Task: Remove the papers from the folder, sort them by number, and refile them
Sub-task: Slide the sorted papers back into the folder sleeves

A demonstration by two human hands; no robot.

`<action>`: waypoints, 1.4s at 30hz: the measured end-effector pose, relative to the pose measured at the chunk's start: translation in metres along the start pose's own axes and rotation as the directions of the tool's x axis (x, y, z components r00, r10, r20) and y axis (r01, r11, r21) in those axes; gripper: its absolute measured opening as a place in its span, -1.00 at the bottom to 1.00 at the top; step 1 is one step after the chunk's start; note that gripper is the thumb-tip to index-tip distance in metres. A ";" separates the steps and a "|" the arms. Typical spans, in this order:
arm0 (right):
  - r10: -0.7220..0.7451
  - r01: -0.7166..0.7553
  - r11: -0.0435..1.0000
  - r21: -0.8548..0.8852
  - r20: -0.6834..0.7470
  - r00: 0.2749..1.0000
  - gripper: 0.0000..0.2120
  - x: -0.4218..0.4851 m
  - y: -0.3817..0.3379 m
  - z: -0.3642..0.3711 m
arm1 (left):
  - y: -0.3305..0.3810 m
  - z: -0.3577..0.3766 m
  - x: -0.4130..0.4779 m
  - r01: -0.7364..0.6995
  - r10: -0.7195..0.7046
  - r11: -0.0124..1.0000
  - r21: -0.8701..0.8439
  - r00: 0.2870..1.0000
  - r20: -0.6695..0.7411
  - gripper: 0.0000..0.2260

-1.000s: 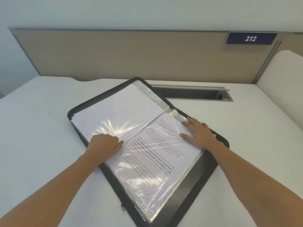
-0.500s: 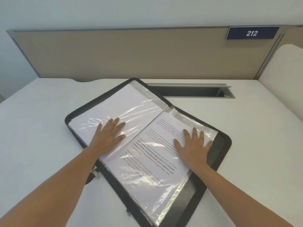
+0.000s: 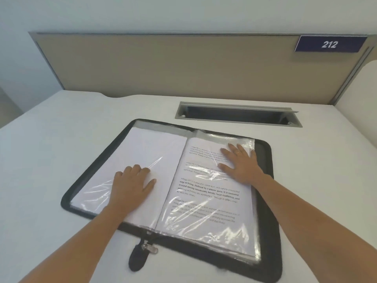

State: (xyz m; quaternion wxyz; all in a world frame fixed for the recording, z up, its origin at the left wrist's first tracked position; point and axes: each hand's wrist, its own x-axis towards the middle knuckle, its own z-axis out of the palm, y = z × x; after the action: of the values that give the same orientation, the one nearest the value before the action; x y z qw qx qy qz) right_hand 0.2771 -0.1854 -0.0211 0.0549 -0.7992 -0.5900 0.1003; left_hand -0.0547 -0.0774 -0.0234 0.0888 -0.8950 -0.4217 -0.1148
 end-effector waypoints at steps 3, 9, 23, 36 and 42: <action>0.026 -0.025 0.998 -0.058 0.010 1.000 -0.28 0.003 0.005 -0.003 | 0.004 -0.004 -0.001 0.027 -0.027 0.999 -0.017 0.999 -0.037 -0.63; 0.259 -0.249 0.966 0.076 -0.206 0.944 -0.51 -0.031 -0.057 0.007 | -0.011 -0.004 0.008 0.074 -0.072 0.986 -0.149 0.997 0.018 -0.56; 0.120 -0.114 0.991 0.068 -0.085 0.989 -0.37 -0.026 -0.061 0.019 | -0.006 0.005 -0.003 0.320 -0.275 0.929 -0.184 0.933 0.233 -0.50; 0.159 -0.167 0.983 -0.079 -0.107 0.982 -0.39 -0.024 -0.047 0.006 | -0.021 0.000 0.001 0.271 -0.219 0.937 -0.222 0.947 0.233 -0.51; 0.193 -0.191 0.981 0.028 -0.210 0.958 -0.50 -0.033 -0.120 0.003 | -0.045 -0.002 -0.007 0.320 -0.264 0.874 -0.366 0.945 0.194 -0.57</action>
State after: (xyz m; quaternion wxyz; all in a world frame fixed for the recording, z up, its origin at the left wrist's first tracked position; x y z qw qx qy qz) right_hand 0.1554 -0.1815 0.0037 0.1104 -0.8586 -0.5001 0.0216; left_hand -0.0945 -0.0548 -0.0210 -0.1401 -0.8261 -0.5256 -0.1471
